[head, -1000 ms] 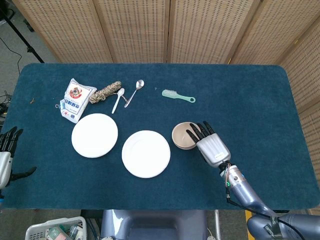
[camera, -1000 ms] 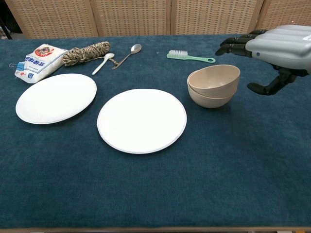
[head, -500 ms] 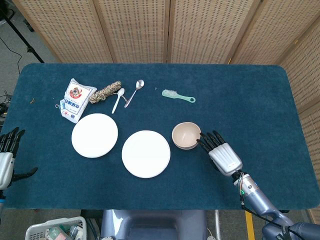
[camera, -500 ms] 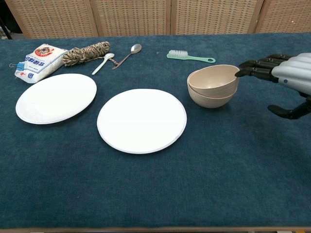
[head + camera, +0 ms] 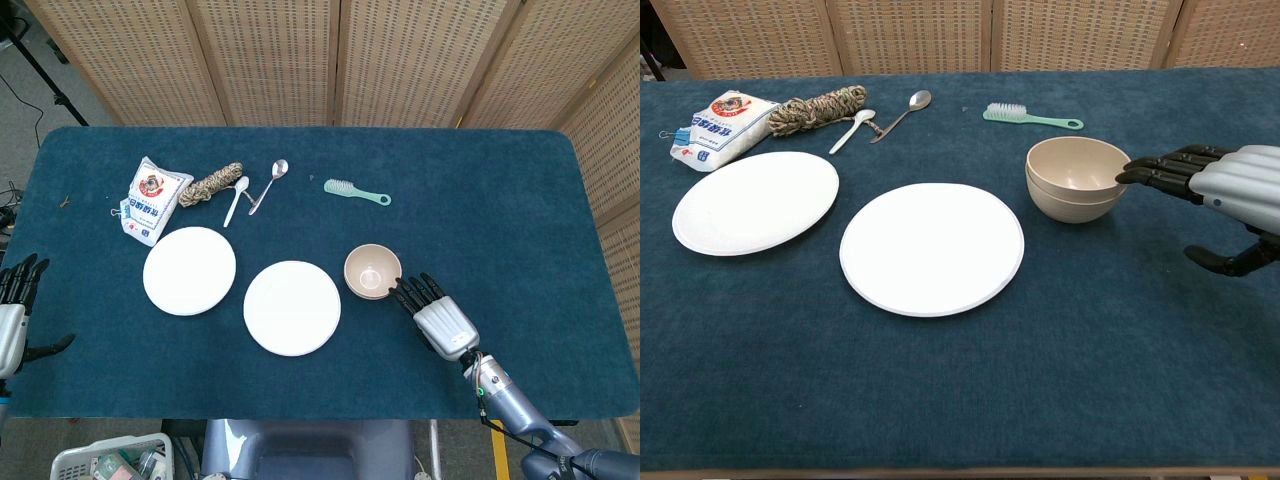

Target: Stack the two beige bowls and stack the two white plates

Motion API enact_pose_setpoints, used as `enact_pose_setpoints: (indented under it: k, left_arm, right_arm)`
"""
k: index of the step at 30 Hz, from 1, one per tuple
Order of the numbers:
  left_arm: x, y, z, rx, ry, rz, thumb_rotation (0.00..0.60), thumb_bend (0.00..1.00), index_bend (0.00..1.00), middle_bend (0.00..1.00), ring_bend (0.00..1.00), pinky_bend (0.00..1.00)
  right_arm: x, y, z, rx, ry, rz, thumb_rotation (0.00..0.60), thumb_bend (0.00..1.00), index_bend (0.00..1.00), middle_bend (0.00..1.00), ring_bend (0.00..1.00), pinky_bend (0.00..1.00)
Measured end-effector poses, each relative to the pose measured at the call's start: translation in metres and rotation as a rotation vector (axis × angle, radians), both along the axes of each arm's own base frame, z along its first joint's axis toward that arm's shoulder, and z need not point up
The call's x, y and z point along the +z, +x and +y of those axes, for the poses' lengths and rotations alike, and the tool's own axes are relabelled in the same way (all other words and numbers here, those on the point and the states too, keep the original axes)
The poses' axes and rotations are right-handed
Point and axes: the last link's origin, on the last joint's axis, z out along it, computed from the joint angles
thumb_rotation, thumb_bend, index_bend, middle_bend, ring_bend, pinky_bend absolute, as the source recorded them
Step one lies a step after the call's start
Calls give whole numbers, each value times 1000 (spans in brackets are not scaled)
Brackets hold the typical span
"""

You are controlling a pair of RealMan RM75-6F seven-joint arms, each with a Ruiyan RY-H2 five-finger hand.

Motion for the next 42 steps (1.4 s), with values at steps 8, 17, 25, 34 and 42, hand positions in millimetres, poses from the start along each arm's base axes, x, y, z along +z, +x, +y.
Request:
enact_pose_setpoints:
  k: [8,17,25,34,42]
  left_arm:
    - [-1,0,0,-1,-3,2,600,0,0,0,0,0]
    - [-3,-2,1,6,-14,1,600,0,0,0,0,0]
    - [-13,-5,8,-9,-61,16,600,0,0,0,0,0]
    - [-33,5,11,-123,-128,50,600,0,0,0,0,0]
    - [-57,29,21,-267,-213,93,600,0,0,0,0,0]
  right_arm:
    - [11,13,-4,47,-57,-37,600,525,0,0,0,0]
    - [48,21,-13,88,-183,-85,600,311,0,0,0,0]
    - [114,6,-17,55,-362,-155,600,0,0,0,0,0]
    - [153,-41,-3,-50,-472,-147,600,0,0,0,0,0]
    - [173,-84,30,-180,-554,-174,600,0,0,0,0,0]
